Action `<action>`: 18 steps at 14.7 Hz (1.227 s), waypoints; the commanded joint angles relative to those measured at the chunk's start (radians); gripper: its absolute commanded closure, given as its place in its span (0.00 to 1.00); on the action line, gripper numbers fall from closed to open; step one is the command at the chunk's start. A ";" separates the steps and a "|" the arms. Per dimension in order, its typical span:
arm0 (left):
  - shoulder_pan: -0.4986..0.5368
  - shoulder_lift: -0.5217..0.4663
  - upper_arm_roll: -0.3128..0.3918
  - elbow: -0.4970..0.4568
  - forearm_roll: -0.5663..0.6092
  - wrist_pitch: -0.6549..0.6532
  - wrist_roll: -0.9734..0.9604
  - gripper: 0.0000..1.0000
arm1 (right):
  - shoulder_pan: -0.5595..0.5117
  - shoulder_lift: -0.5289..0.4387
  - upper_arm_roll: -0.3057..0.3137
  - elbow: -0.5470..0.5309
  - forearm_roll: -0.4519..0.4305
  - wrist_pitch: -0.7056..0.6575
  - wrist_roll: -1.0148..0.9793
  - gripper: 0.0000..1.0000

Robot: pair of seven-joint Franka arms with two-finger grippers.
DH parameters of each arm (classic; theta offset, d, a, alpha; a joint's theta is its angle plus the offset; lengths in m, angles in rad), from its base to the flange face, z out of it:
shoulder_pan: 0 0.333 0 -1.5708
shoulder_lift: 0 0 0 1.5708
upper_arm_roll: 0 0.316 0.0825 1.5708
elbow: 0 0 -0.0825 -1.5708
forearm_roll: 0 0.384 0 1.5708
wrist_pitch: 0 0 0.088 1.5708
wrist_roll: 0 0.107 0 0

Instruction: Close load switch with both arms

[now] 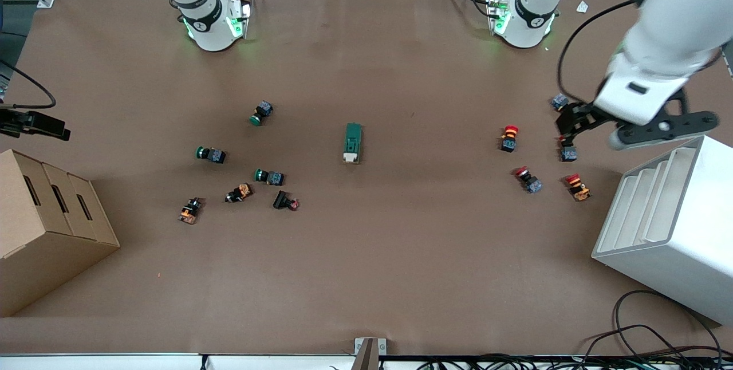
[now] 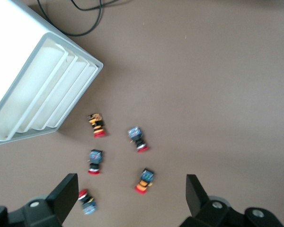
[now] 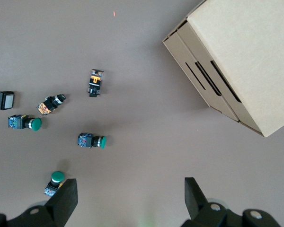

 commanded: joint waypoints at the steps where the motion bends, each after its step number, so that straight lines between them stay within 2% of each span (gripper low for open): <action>1: 0.031 -0.109 0.045 -0.109 -0.079 -0.003 0.130 0.00 | -0.009 0.006 0.012 0.027 0.041 -0.025 0.002 0.00; 5: -0.015 -0.152 0.154 -0.162 -0.087 -0.003 0.249 0.00 | -0.020 -0.010 0.012 0.027 0.054 -0.084 0.040 0.00; 9: -0.010 -0.164 0.159 -0.175 -0.116 -0.003 0.286 0.00 | -0.003 -0.044 0.017 0.029 0.052 -0.118 0.085 0.00; 12: -0.013 -0.166 0.157 -0.175 -0.123 -0.017 0.286 0.00 | -0.047 -0.067 0.078 0.029 0.042 -0.129 0.085 0.00; 18: -0.015 -0.186 0.150 -0.190 -0.130 -0.028 0.286 0.00 | -0.057 -0.090 0.106 0.003 0.042 -0.106 0.082 0.00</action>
